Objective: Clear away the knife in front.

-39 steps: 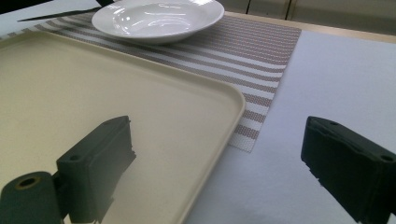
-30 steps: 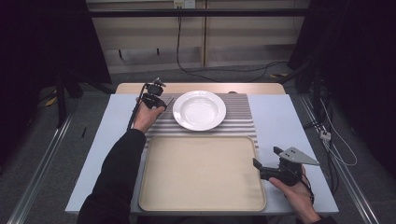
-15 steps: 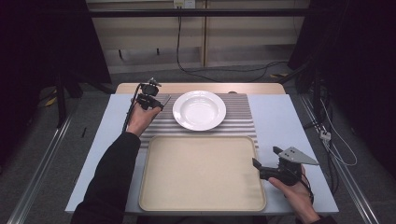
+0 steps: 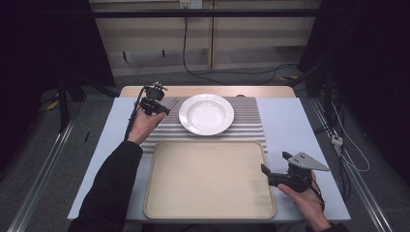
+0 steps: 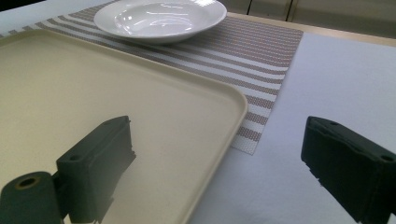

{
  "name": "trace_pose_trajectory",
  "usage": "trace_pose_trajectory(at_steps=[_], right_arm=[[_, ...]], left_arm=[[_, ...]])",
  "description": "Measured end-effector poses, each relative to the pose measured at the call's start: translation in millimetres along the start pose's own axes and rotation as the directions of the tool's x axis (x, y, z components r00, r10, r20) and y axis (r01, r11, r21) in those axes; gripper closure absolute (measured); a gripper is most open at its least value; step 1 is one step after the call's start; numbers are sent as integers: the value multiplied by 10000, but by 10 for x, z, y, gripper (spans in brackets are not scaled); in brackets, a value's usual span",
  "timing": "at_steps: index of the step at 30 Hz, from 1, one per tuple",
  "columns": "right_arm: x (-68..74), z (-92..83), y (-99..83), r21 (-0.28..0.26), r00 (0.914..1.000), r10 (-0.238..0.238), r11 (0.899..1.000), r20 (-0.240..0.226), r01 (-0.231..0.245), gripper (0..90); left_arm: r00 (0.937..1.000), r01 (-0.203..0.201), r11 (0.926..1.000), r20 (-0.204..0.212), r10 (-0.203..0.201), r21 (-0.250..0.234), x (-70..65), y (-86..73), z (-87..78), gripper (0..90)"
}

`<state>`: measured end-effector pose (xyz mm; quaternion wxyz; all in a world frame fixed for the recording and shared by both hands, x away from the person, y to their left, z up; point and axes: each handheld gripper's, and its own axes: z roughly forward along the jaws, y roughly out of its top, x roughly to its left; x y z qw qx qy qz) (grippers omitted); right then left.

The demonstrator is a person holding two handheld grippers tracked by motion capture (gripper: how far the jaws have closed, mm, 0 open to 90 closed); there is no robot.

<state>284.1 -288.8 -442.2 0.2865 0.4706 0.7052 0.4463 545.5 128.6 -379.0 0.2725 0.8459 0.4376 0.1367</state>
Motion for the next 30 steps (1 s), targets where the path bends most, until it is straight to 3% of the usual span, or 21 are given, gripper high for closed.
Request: trace_pose_trajectory(at_steps=[6,9,14,19,24,30], right_arm=[[1,1,3,-7,10000,5,10000,27,-4,88],[4,1,3,-5,10000,-19,10000,27,19,88],[5,-3,4,-20,10000,-35,10000,29,35,88],[3,-7,3,-22,10000,-25,10000,43,25,88],[1,-2,3,-8,10000,-24,10000,41,24,88],[5,-7,2,-7,10000,-23,10000,41,23,88]], left_arm=[[9998,-153,9999,119,153,-49,-96,-41,-80,798],[9994,-192,9992,273,201,-343,-143,-68,-129,797],[9980,-553,9977,276,565,-397,-243,-115,-199,797],[9976,-517,9971,437,542,-557,-295,-159,-250,798],[9950,-878,9953,441,896,-410,-366,-211,-277,797],[9931,-1020,9941,539,1038,-357,-450,-300,-296,797]])
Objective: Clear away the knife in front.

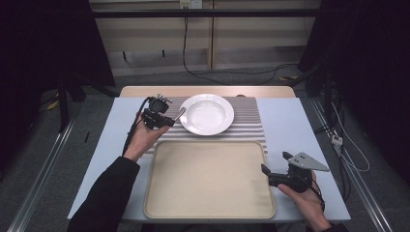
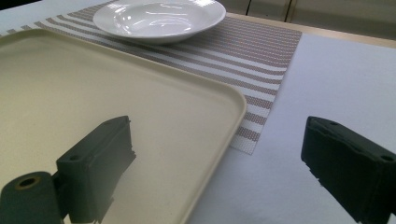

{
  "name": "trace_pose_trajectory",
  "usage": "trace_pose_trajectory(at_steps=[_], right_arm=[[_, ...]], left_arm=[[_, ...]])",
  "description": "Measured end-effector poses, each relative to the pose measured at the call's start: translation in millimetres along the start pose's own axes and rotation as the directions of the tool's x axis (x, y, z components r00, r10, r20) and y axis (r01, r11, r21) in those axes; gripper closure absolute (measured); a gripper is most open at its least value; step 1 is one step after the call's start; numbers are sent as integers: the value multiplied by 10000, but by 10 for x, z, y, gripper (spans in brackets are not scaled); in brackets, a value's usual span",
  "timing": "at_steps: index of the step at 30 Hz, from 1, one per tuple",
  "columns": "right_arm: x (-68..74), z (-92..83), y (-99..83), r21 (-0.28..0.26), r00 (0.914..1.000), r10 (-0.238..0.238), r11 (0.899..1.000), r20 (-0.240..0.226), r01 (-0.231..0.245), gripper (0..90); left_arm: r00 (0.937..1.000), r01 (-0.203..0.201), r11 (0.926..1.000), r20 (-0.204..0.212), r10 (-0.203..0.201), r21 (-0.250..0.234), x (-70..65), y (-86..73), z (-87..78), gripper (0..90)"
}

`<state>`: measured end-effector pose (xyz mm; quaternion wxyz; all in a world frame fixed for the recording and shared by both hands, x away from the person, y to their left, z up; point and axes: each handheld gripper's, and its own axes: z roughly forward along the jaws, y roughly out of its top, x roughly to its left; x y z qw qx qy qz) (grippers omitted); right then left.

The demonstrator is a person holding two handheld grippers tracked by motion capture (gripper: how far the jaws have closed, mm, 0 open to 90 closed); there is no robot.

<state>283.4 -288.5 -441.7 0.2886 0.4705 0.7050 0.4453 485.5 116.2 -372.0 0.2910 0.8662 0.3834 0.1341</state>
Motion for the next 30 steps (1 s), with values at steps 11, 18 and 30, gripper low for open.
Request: trace_pose_trajectory(at_steps=[11,18,30], right_arm=[[3,4,-1,32,10000,-18,10000,6,18,88],[7,13,-1,48,10000,-62,10000,10,61,88],[13,6,0,49,10000,-73,10000,26,72,88]], left_arm=[[9997,-186,9998,129,187,-50,-204,-139,-118,798],[9983,-518,9986,263,520,-93,-423,-213,-196,798],[9976,-570,9984,405,570,-18,-632,-335,-231,797]])
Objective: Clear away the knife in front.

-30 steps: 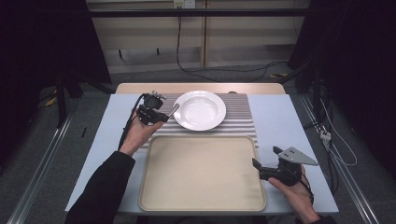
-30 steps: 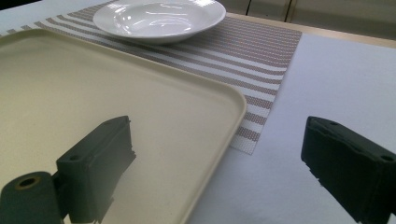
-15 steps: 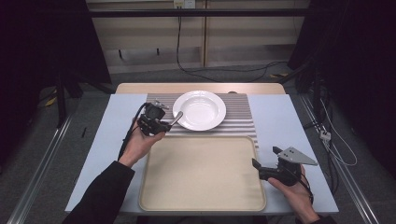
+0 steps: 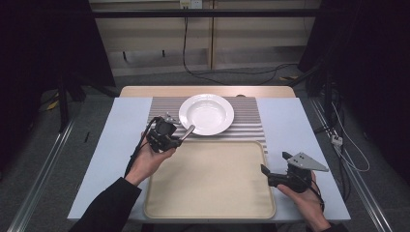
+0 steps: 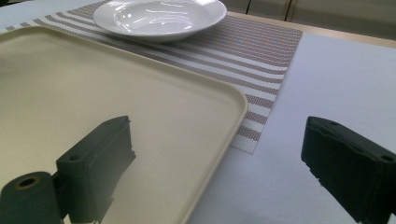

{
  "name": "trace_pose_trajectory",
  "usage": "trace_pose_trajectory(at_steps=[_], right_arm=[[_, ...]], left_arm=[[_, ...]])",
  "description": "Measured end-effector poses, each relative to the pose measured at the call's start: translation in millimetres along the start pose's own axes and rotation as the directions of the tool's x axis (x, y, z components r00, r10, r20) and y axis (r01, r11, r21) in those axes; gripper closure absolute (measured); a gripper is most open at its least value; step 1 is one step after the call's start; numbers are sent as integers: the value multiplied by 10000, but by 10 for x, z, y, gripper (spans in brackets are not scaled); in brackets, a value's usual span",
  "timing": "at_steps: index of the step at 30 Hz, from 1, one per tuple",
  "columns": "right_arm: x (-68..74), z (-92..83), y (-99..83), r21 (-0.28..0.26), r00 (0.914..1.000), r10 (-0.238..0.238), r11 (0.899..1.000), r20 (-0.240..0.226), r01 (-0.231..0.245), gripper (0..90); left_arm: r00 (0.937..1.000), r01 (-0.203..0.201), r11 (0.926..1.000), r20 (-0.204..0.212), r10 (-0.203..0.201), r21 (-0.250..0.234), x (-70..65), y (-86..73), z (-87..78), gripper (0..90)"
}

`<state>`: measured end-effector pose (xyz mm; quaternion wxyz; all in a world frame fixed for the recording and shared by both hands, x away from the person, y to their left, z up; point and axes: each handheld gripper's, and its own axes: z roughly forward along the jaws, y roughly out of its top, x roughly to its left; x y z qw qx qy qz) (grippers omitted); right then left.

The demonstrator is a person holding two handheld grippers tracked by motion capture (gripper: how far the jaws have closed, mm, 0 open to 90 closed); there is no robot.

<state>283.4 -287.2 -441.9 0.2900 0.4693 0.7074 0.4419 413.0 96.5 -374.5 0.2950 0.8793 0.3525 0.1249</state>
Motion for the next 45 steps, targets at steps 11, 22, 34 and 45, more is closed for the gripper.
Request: trace_pose_trajectory(at_steps=[11,22,34,45], right_arm=[[3,-9,2,-32,10000,-10,10000,-12,10,88],[8,-15,2,-52,10000,-23,10000,-69,22,87],[11,-24,-1,-47,10000,-21,10000,-85,21,87],[8,-31,-4,-42,10000,-39,10000,-75,38,88]], left_arm=[[9996,-242,9987,119,237,442,-156,-119,72,797],[9991,-230,9948,372,195,987,-259,-236,266,797],[9980,-73,9904,632,-14,1384,-309,-268,418,797],[9971,217,9869,692,-331,1597,-324,-308,452,795]])
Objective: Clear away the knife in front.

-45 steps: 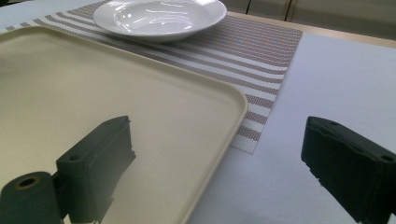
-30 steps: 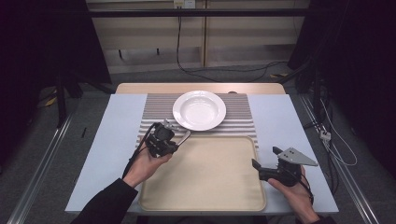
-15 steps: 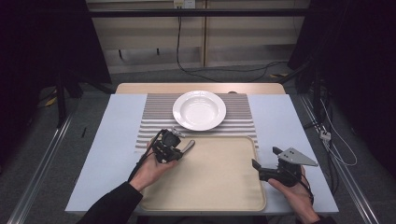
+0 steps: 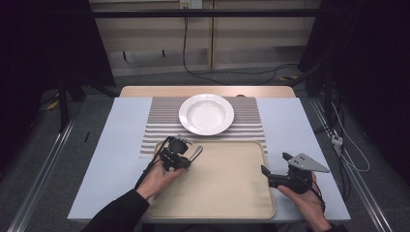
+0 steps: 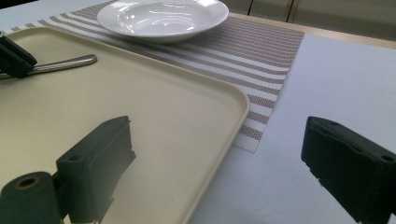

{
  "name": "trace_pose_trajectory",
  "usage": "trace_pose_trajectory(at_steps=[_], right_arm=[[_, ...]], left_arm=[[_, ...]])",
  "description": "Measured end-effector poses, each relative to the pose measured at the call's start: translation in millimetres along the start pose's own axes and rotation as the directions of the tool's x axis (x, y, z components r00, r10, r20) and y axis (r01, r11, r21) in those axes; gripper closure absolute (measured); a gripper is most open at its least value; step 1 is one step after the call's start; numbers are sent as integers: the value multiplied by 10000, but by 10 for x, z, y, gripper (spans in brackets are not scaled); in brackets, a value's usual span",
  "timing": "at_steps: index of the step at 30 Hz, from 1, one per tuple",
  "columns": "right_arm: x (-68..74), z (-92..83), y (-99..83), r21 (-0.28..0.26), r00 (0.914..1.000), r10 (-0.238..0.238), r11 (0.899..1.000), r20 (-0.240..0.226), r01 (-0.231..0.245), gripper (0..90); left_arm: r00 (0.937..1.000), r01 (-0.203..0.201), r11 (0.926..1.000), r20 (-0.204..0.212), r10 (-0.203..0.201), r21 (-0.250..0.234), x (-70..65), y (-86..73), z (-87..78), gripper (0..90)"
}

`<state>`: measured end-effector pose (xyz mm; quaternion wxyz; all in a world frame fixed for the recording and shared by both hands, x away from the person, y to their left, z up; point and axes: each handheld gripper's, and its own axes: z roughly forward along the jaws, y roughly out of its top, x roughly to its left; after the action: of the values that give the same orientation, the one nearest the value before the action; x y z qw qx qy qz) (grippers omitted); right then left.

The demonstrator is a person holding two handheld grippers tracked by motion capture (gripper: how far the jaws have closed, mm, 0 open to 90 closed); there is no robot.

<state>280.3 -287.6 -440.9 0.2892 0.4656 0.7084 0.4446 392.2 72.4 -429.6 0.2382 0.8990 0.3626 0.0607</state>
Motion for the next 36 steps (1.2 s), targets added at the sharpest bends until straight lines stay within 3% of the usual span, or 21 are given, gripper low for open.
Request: trace_pose_trajectory(at_steps=[6,17,21,25,30,32,36], right_arm=[[-1,4,2,-11,10000,20,10000,3,-20,88],[-1,17,7,-5,10000,-7,10000,-47,7,88],[8,27,9,21,10000,-29,10000,-90,29,88],[-11,16,-2,-4,9999,92,10000,-77,-92,88],[-14,20,-2,-8,9999,127,9999,-102,-127,88],[-8,25,-1,4,9998,109,9999,-140,-109,88],[-9,24,1,-28,9999,92,10000,-144,-92,88]], left_arm=[[9999,155,9998,72,-155,-109,6,-76,-30,792],[9995,-276,9994,161,280,-222,19,-159,-79,781],[9989,-455,9960,98,464,-775,45,-162,-132,640],[9981,-472,9901,320,519,-1324,54,-141,-177,487],[9964,-695,9791,336,773,-1913,-1,-128,-165,286],[9962,-752,9692,260,836,-2347,-41,-141,-174,274],[9910,-1008,9624,606,1196,-2523,-105,-147,-163,257]])
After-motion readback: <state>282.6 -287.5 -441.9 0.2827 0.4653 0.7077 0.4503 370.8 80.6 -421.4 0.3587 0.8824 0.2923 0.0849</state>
